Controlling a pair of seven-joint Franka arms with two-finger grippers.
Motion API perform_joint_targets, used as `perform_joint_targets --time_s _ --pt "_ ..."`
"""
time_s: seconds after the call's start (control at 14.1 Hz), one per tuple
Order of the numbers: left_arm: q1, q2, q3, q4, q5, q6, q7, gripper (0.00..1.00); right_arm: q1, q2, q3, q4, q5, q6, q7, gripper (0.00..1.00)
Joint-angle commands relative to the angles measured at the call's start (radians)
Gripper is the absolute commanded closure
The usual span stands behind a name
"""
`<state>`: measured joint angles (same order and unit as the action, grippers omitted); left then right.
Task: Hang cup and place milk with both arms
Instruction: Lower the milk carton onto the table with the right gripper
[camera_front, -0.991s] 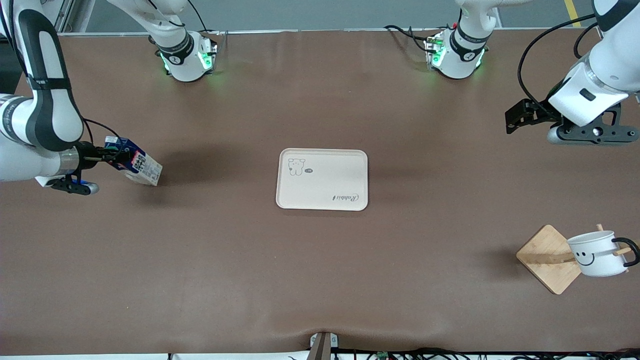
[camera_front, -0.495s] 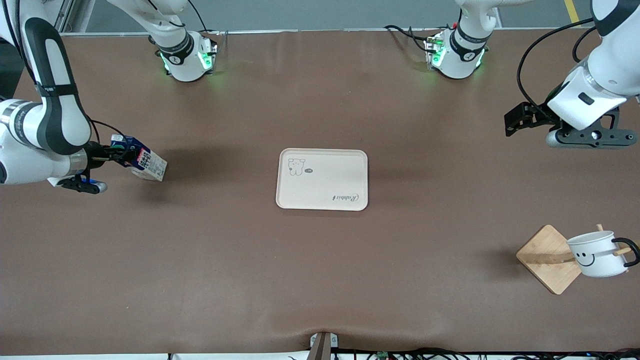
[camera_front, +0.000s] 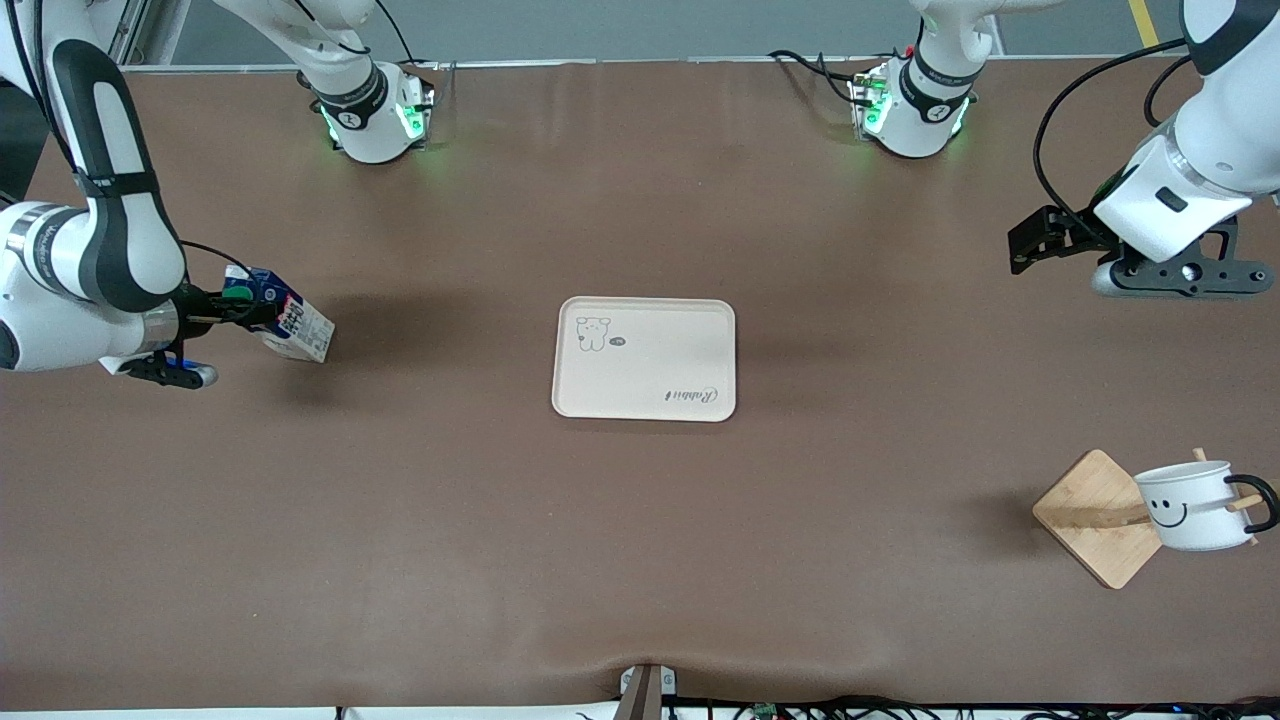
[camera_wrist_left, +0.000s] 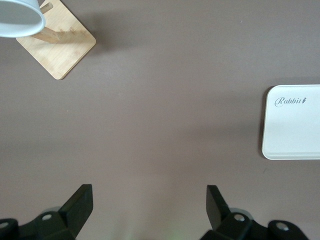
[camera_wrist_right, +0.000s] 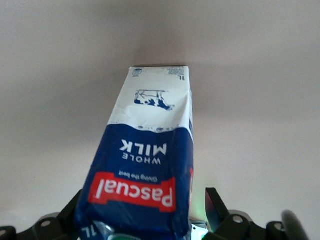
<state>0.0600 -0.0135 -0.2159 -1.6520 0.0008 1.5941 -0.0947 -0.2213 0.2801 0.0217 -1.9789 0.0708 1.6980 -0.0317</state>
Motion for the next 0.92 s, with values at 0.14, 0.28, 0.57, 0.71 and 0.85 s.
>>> perform_joint_targets --time_s 0.14,0.28,0.57,0.71,0.85 --pt "0.004 -0.005 -0.002 0.021 0.001 0.004 0.003 0.0 0.002 0.001 0.012 0.051 -0.016 -0.049 -0.004 0.0" --pt "0.006 -0.005 -0.002 0.026 0.001 0.004 0.006 0.0 0.01 0.001 0.012 0.077 -0.013 -0.076 0.001 0.0" --pt "0.006 -0.014 0.001 0.041 0.001 0.0 0.013 0.0 0.032 0.001 0.014 0.199 -0.005 -0.187 0.006 0.0" --pt "0.008 -0.017 0.006 0.044 0.001 -0.003 0.019 0.0 0.045 0.001 0.014 0.26 -0.005 -0.195 0.006 0.0" --pt "0.008 -0.017 0.006 0.049 0.001 -0.005 0.019 0.0 0.052 0.002 0.014 0.313 -0.005 -0.184 0.004 0.0"
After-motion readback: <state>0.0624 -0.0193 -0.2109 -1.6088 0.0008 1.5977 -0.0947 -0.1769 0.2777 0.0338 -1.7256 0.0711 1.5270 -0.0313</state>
